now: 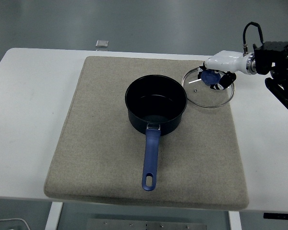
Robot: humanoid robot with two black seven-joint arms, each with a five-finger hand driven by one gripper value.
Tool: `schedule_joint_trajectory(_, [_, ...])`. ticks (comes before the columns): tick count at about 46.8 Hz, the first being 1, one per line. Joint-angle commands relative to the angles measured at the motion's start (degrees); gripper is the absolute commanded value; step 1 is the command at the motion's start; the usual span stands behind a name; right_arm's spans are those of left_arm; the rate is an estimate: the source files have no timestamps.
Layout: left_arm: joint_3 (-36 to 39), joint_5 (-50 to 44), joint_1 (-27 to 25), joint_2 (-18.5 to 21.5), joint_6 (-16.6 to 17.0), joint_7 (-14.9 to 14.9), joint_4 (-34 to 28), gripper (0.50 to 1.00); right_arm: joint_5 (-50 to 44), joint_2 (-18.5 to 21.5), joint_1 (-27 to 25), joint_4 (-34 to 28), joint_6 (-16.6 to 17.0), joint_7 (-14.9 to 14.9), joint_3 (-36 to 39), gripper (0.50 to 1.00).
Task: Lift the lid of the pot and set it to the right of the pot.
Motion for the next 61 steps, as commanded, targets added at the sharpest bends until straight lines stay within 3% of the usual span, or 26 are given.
schedule_joint_trajectory(1, [0.02,0.0,-0.08,0.0,0.0,0.02,0.05,1.0,0.0,0.0,-0.09,0.01,0.01,0.0,0.15,0.5])
schedule_joint_trajectory(26, [0.02,0.0,0.01,0.0,0.0,0.02,0.05,1.0,2.72,0.0,-0.7,0.27,0.01,0.0,-0.38,0.5])
schedule_joint_trajectory(27, [0.02,0.0,-0.08,0.0,0.0,0.02,0.05,1.0,2.72,0.0,-0.7,0.27,0.01,0.0,-0.38,0.521])
schedule_joint_trajectory(28, [0.02,0.0,0.01,0.0,0.0,0.02,0.05,1.0,2.72,0.0,-0.7,0.27,0.09,0.0,-0.38,0.628])
schedule_joint_trajectory(29, [0.02,0.0,-0.08,0.0,0.0,-0.07,-0.04,1.0,2.72,0.0,-0.7,0.27,0.1,0.0,-0.38,0.696])
schedule_joint_trajectory(30, [0.02,0.0,0.01,0.0,0.0,0.02,-0.04,1.0,2.72,0.0,-0.7,0.27,0.1,0.0,-0.38,0.709])
schedule_joint_trajectory(42, [0.02,0.0,0.01,0.0,0.0,0.02,0.05,1.0,2.81,0.0,-0.7,0.27,0.27,0.0,-0.2,0.762])
schedule_joint_trajectory(45, [0.02,0.0,0.01,0.0,0.0,-0.07,0.05,1.0,2.98,0.0,-0.7,0.27,0.18,0.0,-0.03,0.817])
schedule_joint_trajectory(49, [0.02,0.0,0.01,0.0,0.0,0.02,0.05,1.0,4.56,0.0,-0.7,0.27,0.36,0.0,-0.11,0.831])
schedule_joint_trajectory(52, [0.02,0.0,0.01,0.0,0.0,0.02,-0.04,1.0,6.14,0.0,-0.62,0.27,0.53,0.0,-0.37,0.895])
schedule_joint_trajectory(61, [-0.07,0.0,0.01,0.0,0.0,0.02,0.05,1.0,6.94,-0.09,-0.35,0.27,0.62,0.0,-0.46,0.899])
